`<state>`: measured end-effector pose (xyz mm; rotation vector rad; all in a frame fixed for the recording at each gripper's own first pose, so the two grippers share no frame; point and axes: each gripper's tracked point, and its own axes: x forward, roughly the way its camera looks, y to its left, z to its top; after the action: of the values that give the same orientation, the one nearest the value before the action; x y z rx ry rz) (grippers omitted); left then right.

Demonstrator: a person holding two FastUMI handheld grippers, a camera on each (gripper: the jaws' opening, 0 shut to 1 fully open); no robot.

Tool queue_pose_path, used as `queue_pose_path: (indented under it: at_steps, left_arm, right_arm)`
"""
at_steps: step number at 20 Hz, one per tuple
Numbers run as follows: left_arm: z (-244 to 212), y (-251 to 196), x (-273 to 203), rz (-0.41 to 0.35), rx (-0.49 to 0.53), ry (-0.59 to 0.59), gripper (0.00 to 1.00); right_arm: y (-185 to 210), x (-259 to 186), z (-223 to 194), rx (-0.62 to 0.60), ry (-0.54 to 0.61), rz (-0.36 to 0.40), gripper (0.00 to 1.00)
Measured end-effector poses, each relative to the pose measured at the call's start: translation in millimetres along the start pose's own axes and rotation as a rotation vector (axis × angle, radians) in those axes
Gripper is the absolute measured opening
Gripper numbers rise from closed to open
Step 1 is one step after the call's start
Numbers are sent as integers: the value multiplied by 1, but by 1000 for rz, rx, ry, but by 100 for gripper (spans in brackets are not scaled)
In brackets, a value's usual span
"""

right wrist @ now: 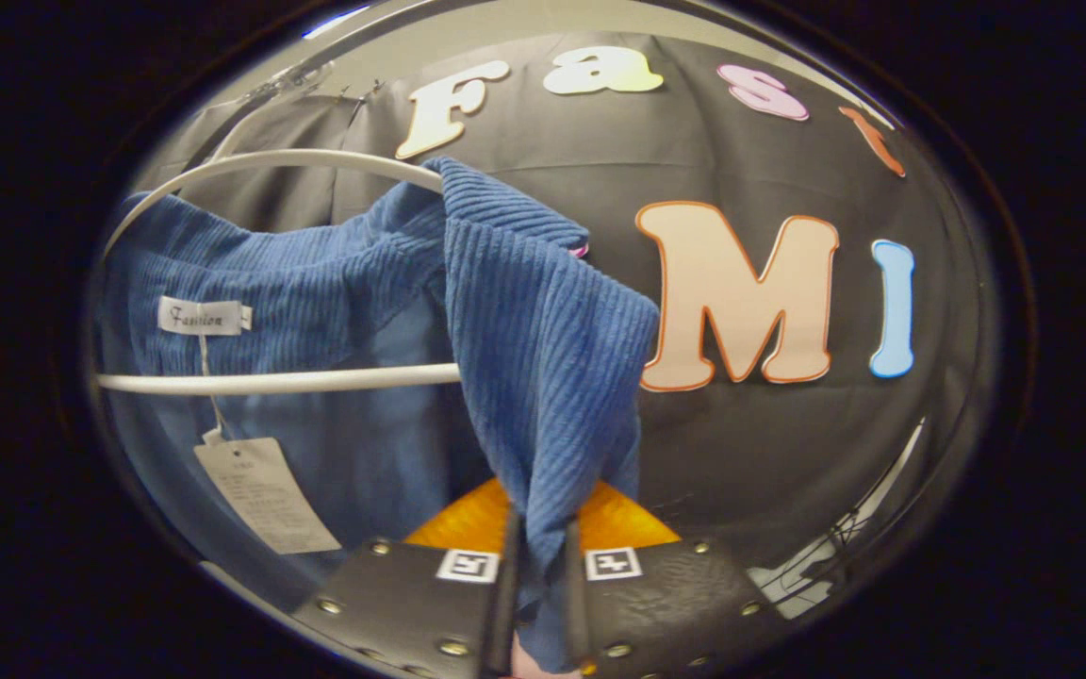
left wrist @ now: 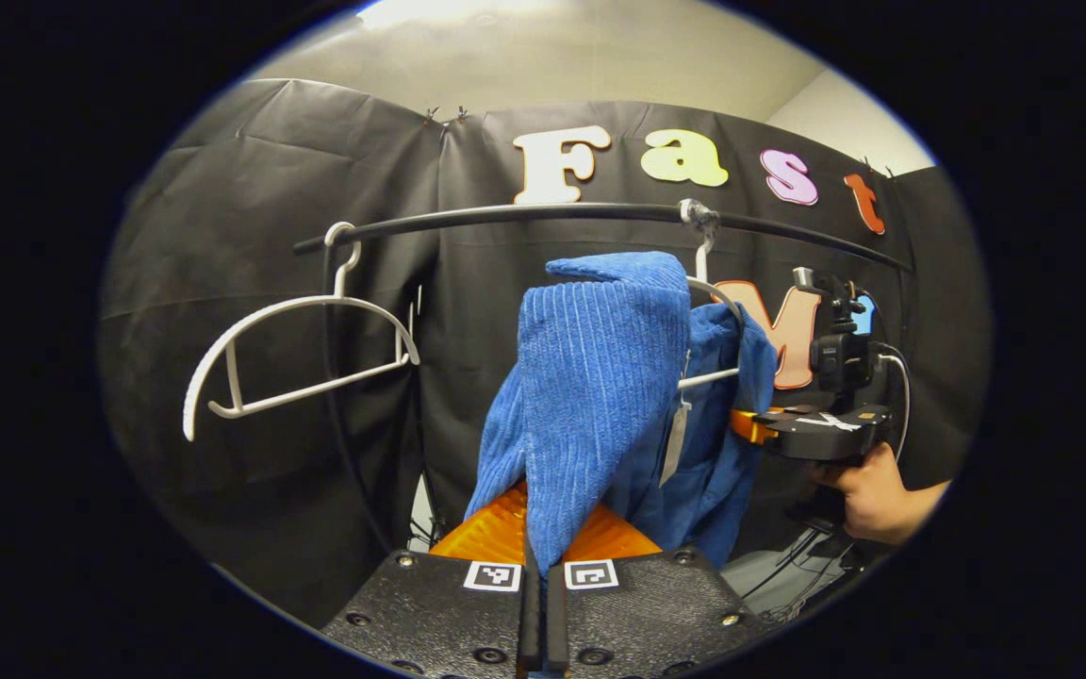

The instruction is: Grasp the clothes on the hanger with both hands and then place them into the laundry hamper below.

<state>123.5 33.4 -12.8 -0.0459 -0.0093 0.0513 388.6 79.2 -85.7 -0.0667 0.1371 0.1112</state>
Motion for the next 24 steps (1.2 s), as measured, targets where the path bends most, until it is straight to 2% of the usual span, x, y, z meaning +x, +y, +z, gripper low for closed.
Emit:
queue_pose_path:
  at_steps: [2,4,5,6,10,15,19,21,24]
  left_arm:
    - [3,5,-4,15,1,4,3]
    - [7,10,-4,26,3,4,3]
    - [9,13,-5,34,7,-2,2]
    - [15,17,-7,42,7,-13,3]
    - [39,31,-13,69,16,-69,3]
    - [41,39,-8,82,32,-64,3]
    - [69,56,-7,144,86,-151,3]
    - [67,55,-2,134,99,-142,2]
    - [51,62,8,143,48,-102,2]
  right_arm:
    - [16,1,-1,-18,-8,68,6]
    - [9,-1,1,-68,-23,52,6]
    - [4,-4,5,-76,-35,35,2]
    - [2,-6,8,-71,-42,26,6]
    - [-16,-10,19,-82,-63,-11,6]
    - [-37,-15,36,-63,-94,-61,6]
    - [-49,-10,51,-42,-110,-95,6]
    - [-61,-10,63,-22,-132,-123,6]
    - [-75,-3,77,10,-168,-157,6]
